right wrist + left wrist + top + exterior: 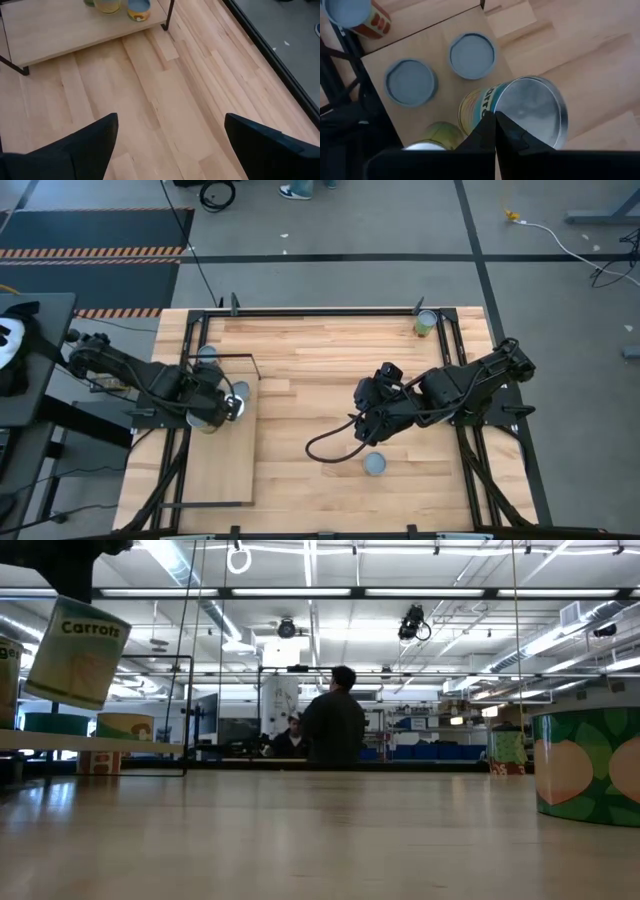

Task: Pick and place cans onto a shelf
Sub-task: Put the canned carrots on the shelf, then put the canned sliced peaches on the shelf

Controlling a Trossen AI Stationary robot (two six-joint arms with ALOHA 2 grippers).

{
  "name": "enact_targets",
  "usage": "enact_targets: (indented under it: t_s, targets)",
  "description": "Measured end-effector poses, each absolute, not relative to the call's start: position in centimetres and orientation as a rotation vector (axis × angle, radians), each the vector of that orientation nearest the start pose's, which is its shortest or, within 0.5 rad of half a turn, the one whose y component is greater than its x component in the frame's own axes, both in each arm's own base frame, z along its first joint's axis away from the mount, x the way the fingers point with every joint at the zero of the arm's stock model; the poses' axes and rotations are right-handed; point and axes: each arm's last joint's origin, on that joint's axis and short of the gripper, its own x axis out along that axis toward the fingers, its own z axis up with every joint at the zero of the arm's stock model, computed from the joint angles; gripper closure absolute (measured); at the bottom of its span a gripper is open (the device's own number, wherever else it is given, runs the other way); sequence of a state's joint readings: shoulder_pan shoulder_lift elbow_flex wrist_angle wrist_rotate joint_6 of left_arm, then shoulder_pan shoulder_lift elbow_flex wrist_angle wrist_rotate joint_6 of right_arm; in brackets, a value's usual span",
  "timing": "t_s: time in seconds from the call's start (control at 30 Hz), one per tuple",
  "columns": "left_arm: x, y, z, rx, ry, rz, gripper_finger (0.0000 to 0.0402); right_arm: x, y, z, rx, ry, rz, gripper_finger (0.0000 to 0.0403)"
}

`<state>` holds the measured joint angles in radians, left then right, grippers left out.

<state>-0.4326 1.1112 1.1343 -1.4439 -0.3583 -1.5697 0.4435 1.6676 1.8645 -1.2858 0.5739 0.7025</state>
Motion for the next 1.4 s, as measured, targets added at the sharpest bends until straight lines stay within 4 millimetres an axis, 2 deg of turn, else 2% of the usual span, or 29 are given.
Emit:
enact_targets:
  t_s: [0.13,0.37,0.47,0.67,1.27,1.4]
  targets:
    - [15.4,-5.9,30.9,-0.843,0.965,0.9,0.04,29.3,12.2,39.1,0.123,0.847,-0.425,0.0029]
    - [15.6,-6.3,28.5,-0.913,1.015,0.926,0.04,29.3,12.2,39.1,0.128,0.852,-0.419,0.0029]
    - [15.5,-6.2,28.0,-0.903,1.015,0.938,0.04,29.3,12.2,39.1,0.124,0.852,-0.417,0.0029]
    - [15.6,-6.2,28.0,-0.902,1.006,0.929,0.0395,29.3,12.2,39.1,0.121,0.853,-0.415,0.0029]
    - [15.2,-5.9,27.9,-0.852,1.045,0.956,0.0334,29.4,12.0,39.1,0.124,0.854,-0.422,0.0029]
    - [15.2,-5.4,28.6,-0.843,1.046,0.942,0.0324,29.4,12.0,39.1,0.116,0.855,-0.418,0.0029]
